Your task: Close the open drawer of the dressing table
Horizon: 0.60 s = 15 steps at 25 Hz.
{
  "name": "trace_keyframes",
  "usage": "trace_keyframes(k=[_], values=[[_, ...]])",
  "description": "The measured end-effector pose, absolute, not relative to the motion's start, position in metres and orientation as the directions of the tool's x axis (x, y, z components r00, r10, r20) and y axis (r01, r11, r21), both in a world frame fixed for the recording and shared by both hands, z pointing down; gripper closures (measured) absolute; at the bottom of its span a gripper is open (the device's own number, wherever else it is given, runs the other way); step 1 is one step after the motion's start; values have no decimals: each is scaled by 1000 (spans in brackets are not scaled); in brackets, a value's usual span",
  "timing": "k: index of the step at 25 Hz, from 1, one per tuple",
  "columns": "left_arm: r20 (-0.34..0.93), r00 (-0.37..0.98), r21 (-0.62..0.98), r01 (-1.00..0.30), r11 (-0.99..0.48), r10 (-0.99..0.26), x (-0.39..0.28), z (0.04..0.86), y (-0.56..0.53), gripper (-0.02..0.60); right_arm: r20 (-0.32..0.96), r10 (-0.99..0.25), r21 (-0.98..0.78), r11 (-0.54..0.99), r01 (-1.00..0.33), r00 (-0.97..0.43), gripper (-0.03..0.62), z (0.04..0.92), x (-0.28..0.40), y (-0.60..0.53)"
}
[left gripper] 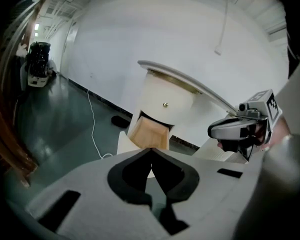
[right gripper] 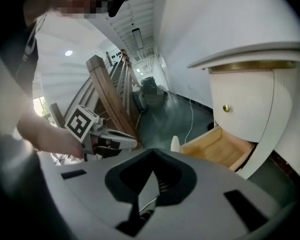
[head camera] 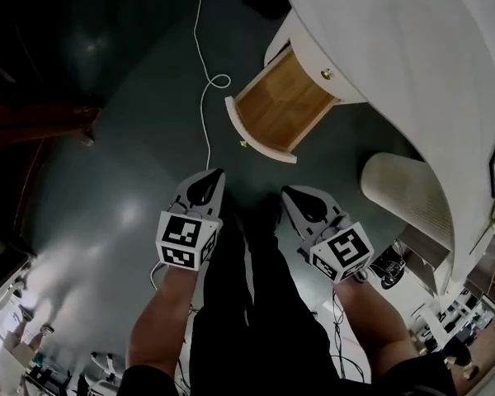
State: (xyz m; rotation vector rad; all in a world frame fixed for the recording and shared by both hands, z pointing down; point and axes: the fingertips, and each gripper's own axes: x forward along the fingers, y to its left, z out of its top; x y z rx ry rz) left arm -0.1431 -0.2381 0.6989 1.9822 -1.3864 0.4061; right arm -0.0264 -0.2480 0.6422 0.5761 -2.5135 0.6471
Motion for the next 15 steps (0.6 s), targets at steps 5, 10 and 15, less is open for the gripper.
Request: trace_keyframes(k=[5, 10, 15], values=[[624, 390, 368, -911, -185, -677, -142, 761, -240, 574, 545, -272, -353, 784, -511, -793, 588, 691, -27, -250], [633, 415, 354, -906, -232, -654, -122, 799, -250, 572, 560, -242, -356, 793, -495, -792, 588, 724, -20, -246], [634, 435, 322, -900, -293, -639, -100, 825, -265, 512, 567, -241, -359, 788, -500, -787, 588, 743, -5, -247]])
